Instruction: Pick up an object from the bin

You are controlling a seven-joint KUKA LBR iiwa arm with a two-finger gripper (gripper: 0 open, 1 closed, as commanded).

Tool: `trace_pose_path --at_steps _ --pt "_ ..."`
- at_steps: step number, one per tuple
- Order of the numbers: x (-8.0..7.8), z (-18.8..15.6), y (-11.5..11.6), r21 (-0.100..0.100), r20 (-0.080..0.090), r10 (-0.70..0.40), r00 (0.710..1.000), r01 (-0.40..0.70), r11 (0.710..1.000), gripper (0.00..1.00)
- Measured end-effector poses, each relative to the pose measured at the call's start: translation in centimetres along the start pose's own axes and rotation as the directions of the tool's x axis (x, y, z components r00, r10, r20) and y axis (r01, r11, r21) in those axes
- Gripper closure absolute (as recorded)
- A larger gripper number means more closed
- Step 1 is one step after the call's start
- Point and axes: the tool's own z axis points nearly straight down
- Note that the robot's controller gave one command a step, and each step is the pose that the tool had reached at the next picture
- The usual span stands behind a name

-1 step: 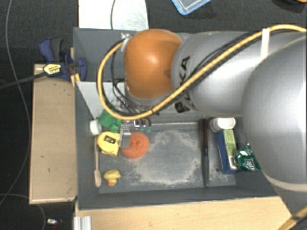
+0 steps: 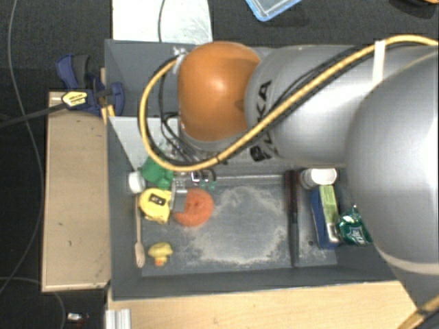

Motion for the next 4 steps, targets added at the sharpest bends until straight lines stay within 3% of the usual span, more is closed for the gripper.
trace_pose_path --at_steps 1,2,3,4 --pt "4.9 4.9 -5.4 -0.002 0.003 0.013 1.0 -0.013 1.0 0.0" --pt "6.3 5.1 -6.6 -0.005 0.007 0.199 0.98 -0.199 0.98 0.0" --pt "1.6 9.3 -9.5 -0.008 0.015 0.077 0.997 -0.077 0.997 0.0" --pt "-0.2 12.5 -10.4 -0.01 0.015 0.04 0.999 -0.04 0.999 0.0"
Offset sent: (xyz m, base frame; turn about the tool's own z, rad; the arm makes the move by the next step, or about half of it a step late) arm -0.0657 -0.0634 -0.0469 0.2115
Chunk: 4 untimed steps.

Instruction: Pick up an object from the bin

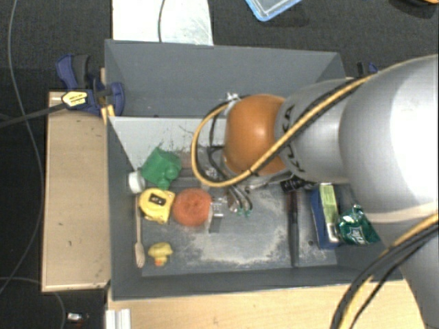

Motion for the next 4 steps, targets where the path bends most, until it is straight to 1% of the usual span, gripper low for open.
trace_pose_path --at_steps 1,2,3,4 --pt "-0.5 -0.1 0.5 0.005 0.003 0.016 1.0 -0.016 1.0 1.0" --pt "-0.5 -0.1 0.5 0.005 0.003 0.017 1.0 -0.017 1.0 1.0" --pt "2.6 -5.0 1.7 0.006 -0.007 -0.186 0.983 0.186 0.983 1.0" --pt "1.3 -7.1 1.8 0.003 0.009 -0.113 0.994 0.113 0.994 1.0"
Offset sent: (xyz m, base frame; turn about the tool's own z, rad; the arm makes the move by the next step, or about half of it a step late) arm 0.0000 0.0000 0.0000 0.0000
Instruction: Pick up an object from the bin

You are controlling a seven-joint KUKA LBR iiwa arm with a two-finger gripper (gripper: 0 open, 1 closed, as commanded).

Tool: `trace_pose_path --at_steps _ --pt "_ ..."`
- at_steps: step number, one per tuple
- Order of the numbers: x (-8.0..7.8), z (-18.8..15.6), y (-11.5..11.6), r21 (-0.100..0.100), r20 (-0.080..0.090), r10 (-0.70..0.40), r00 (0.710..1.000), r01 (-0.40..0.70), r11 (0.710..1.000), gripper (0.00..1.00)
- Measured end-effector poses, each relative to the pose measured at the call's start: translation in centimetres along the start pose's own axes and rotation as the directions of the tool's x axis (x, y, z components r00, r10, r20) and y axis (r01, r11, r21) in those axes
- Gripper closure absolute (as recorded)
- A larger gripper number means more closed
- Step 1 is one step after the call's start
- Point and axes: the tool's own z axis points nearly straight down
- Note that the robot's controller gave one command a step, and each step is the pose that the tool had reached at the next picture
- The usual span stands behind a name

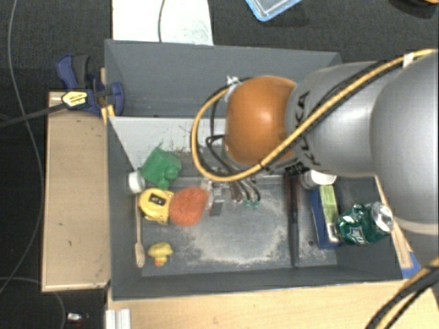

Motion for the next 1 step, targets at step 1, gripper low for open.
trace_pose_path --at_steps 1 --pt "1.62 -6.21 1.02 0.001 -0.01 -0.023 1.0 0.023 1.0 1.0"
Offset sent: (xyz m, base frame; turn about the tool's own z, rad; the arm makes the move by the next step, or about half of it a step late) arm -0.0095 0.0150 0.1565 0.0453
